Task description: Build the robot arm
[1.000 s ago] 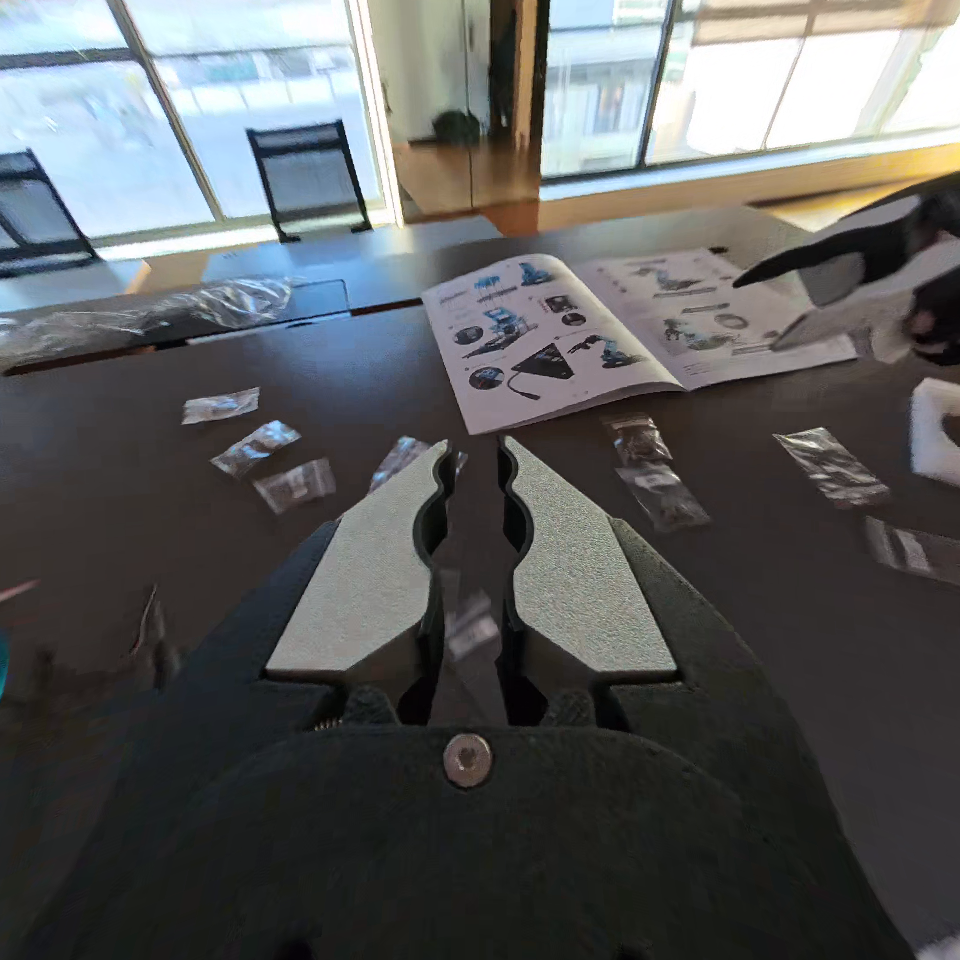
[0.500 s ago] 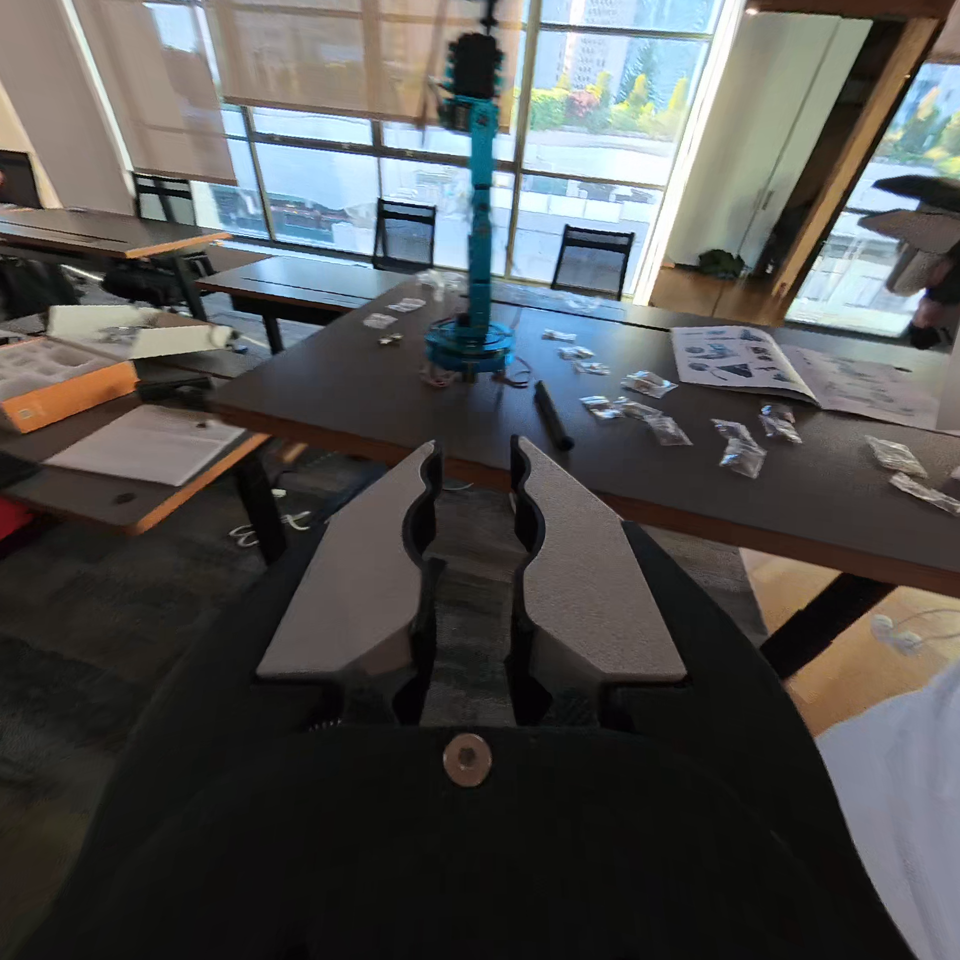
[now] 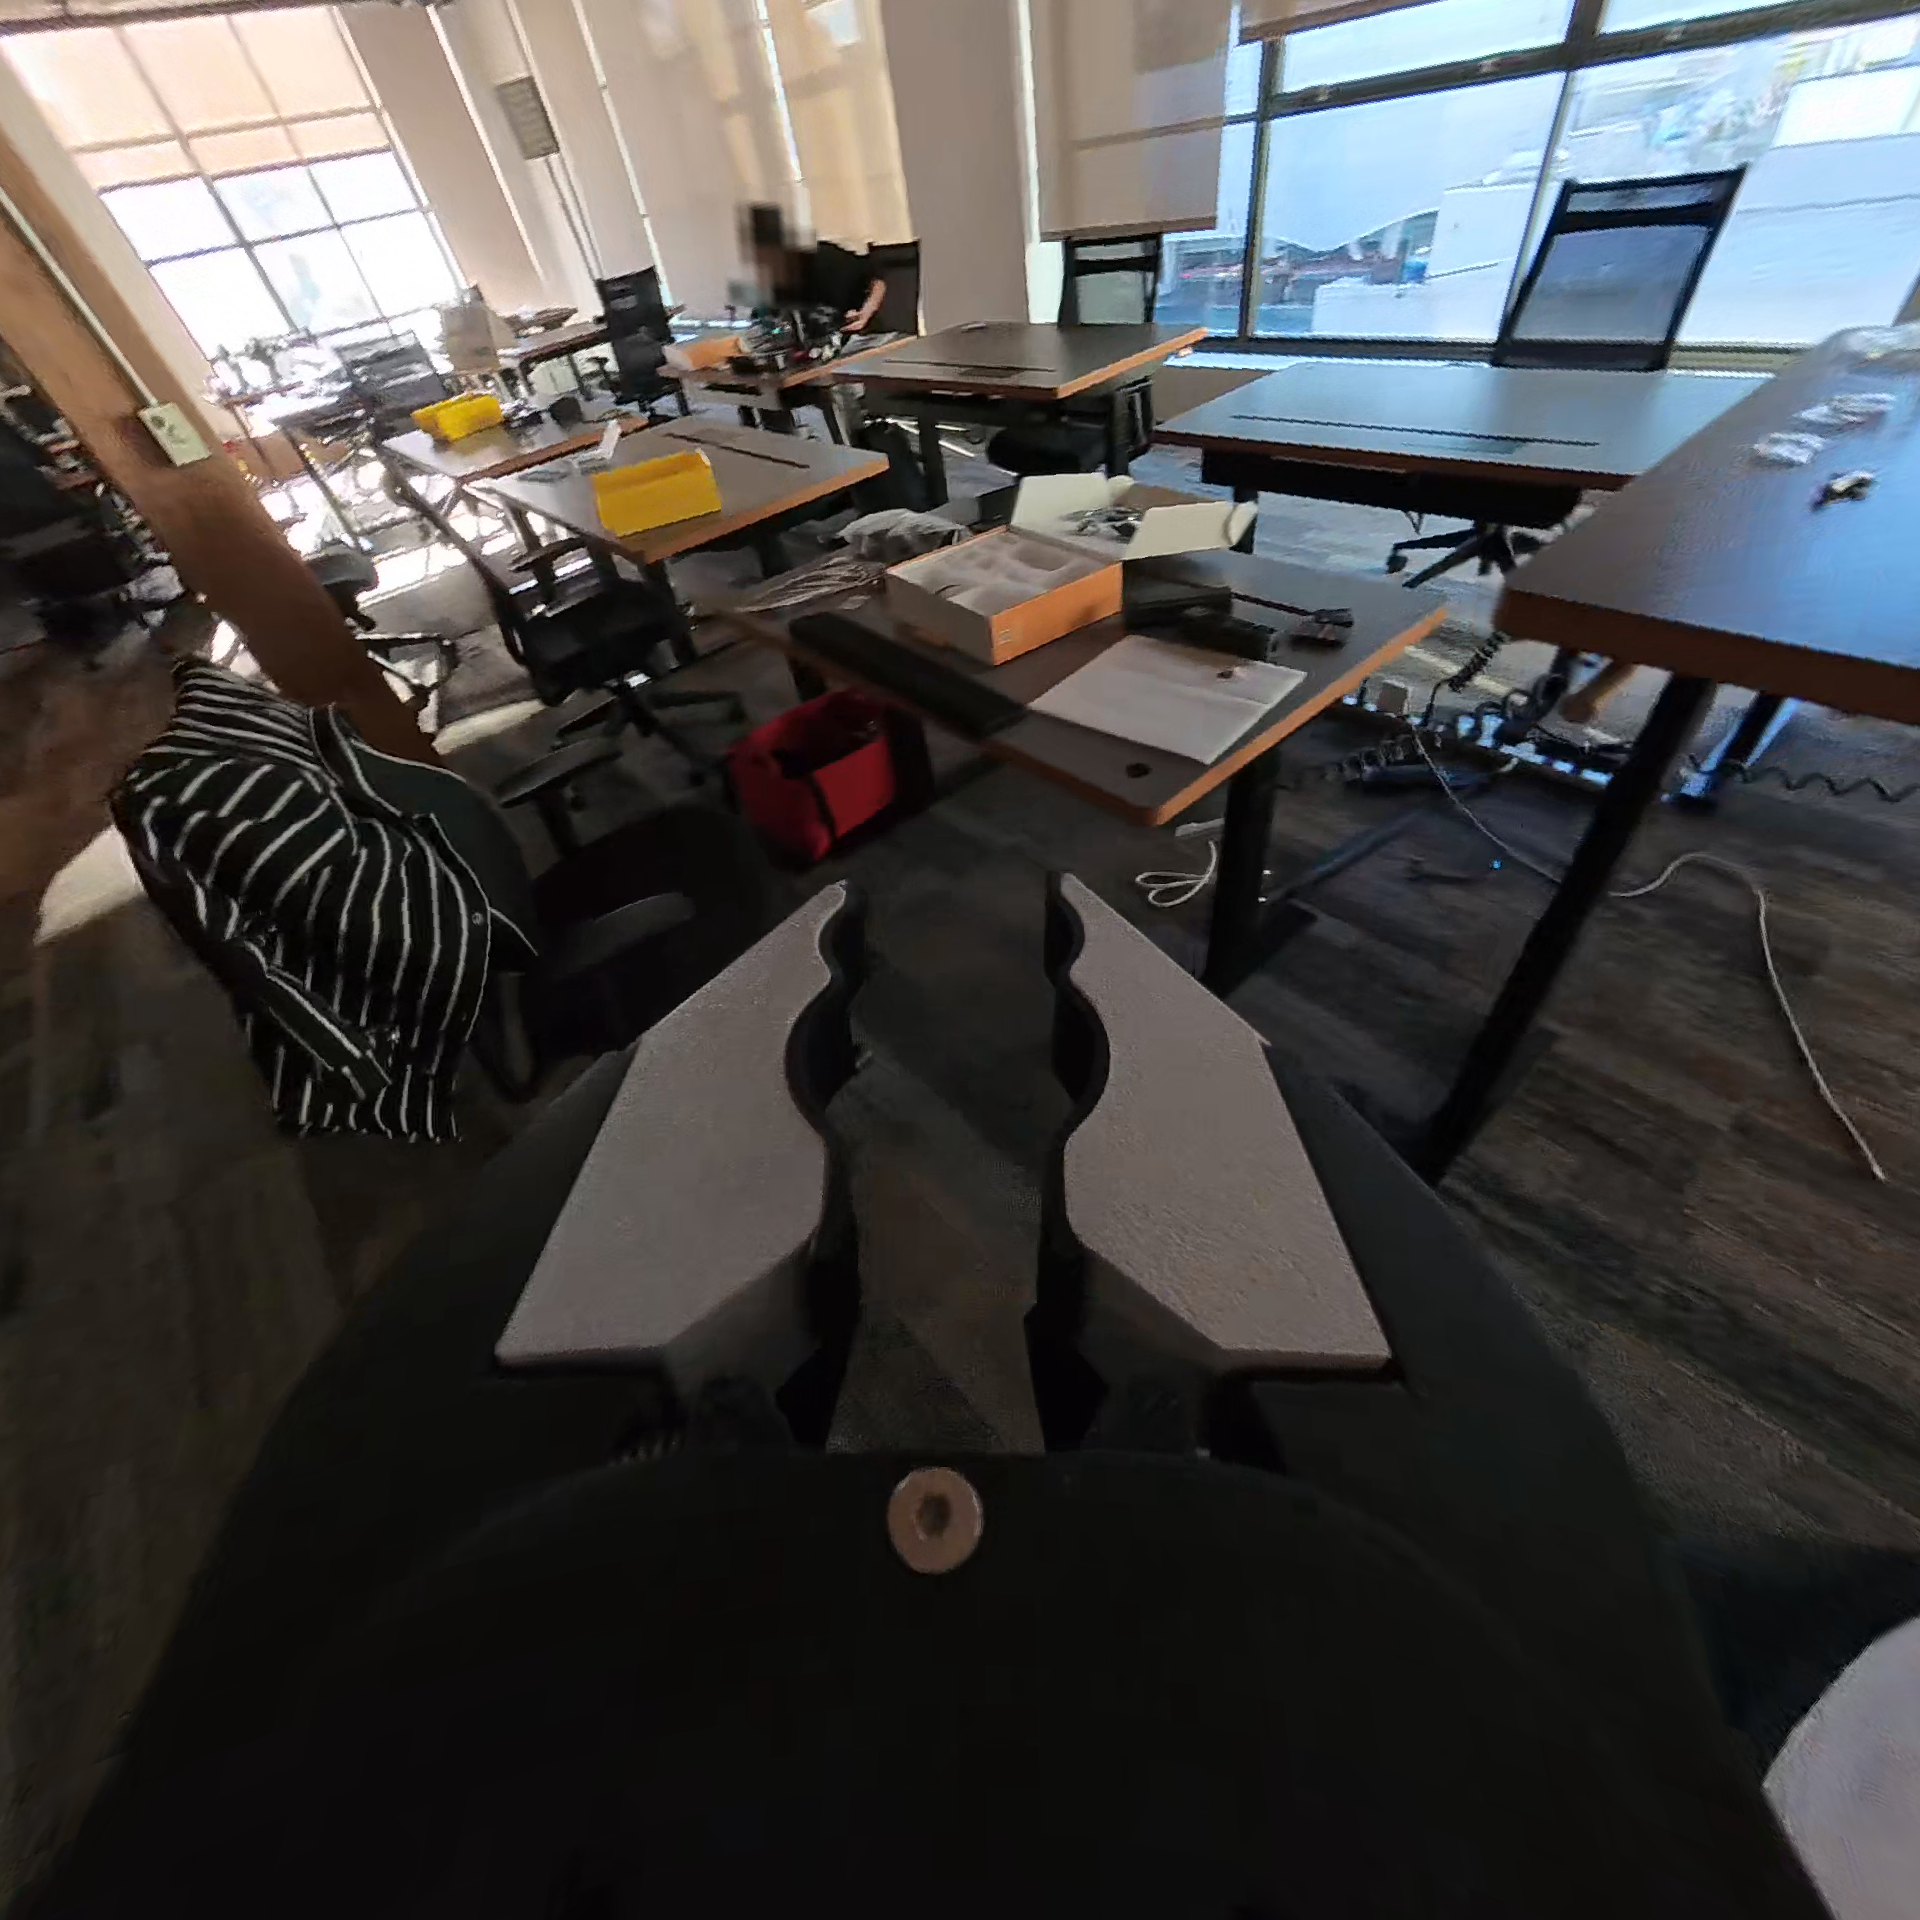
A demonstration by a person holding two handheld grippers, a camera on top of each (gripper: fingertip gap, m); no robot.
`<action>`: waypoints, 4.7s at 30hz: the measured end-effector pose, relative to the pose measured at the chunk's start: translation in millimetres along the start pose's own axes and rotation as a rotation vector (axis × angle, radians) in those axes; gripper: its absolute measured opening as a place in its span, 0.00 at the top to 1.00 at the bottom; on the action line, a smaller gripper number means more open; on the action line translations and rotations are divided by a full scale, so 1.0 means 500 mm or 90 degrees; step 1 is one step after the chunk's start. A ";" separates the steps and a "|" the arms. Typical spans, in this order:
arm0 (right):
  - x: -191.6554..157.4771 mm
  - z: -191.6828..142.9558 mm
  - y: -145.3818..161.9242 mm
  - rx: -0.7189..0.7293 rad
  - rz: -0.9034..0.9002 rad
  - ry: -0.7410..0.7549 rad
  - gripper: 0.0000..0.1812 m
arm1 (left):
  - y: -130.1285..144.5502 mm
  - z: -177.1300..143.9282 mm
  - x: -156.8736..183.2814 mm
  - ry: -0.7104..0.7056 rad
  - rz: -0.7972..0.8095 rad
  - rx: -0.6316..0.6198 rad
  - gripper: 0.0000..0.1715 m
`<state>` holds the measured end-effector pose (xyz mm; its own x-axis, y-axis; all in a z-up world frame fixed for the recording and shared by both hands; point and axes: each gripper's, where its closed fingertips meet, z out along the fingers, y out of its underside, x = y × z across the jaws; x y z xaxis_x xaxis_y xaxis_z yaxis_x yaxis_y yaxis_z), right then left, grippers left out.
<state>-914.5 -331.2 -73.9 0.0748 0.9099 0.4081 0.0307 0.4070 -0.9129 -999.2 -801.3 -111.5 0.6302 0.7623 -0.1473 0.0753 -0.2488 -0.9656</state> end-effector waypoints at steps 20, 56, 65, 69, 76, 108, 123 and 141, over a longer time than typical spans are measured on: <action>0.016 0.794 0.118 -0.106 0.030 -0.075 0.75 | 0.032 0.852 -0.436 -0.026 0.241 -0.239 0.76; 0.209 1.833 0.650 -0.442 0.196 0.051 0.76 | 0.272 2.227 -0.769 0.360 -0.420 -0.320 1.00; 0.199 2.330 0.672 -0.370 0.240 -0.106 0.79 | 0.308 2.643 -0.842 0.304 -0.415 -0.358 0.98; 0.116 2.657 0.734 -0.391 0.247 -0.177 0.79 | 0.375 2.856 -0.888 0.314 -0.382 -0.388 0.95; 0.022 3.128 1.030 -0.603 0.311 -0.236 0.78 | 0.443 3.101 -0.964 0.376 -0.329 -0.435 0.94; -0.062 3.260 1.260 -0.785 0.329 -0.339 1.00 | 0.527 3.268 -0.936 0.410 -0.590 -0.439 0.84; -0.174 3.246 1.208 -0.771 0.359 -0.396 1.00 | 0.533 3.263 -0.914 0.421 -0.675 -0.441 0.85; -0.022 3.252 1.220 -0.783 0.351 -0.299 1.00 | 0.541 3.237 -0.922 0.555 -0.810 -0.453 0.96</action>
<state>-2517.5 38.4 -631.0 0.0379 0.9668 -0.2528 0.9554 -0.1092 -0.2743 -2520.1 -253.1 -651.5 0.0910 0.2064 0.9742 0.9843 -0.1674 -0.0565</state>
